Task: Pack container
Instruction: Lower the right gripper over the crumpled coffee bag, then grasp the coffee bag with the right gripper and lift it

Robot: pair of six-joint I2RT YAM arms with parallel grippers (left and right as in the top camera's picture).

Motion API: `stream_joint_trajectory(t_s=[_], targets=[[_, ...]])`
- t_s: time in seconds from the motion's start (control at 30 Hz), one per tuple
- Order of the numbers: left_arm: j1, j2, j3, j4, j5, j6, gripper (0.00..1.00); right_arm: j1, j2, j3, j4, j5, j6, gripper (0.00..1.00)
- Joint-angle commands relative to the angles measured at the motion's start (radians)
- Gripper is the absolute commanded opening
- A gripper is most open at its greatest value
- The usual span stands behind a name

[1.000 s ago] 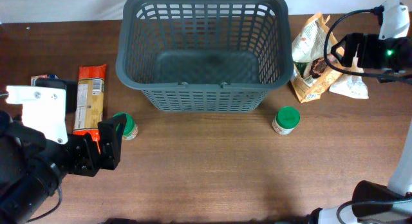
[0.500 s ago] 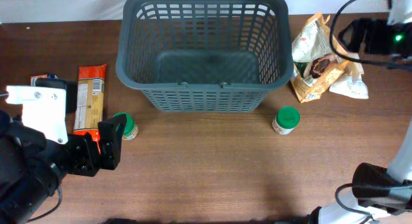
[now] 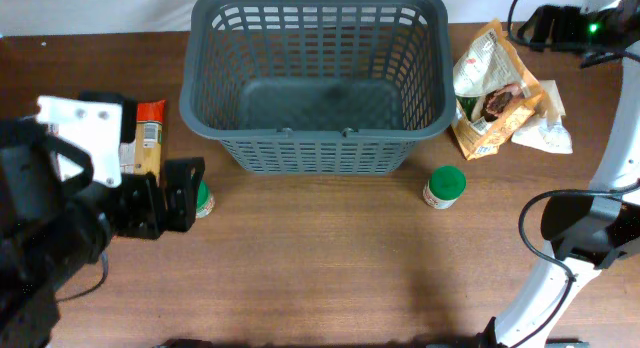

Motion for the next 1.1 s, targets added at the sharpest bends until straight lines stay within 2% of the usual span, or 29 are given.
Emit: stream_joint_trajectory(t_s=[0.0, 0.4, 1.07], targets=[[-0.003, 0.019, -0.004, 0.000, -0.012, 0.016, 0.99, -0.011, 0.003, 0.046, 0.011, 0.009, -0.016, 0.99], [-0.003, 0.056, -0.004, 0.000, -0.034, 0.016, 0.99, 0.000, 0.059, 0.044, -0.010, 0.076, -0.161, 0.99], [-0.003, 0.056, -0.004, 0.000, -0.053, 0.016, 0.99, 0.074, 0.200, 0.030, -0.064, 0.084, -0.267, 0.99]])
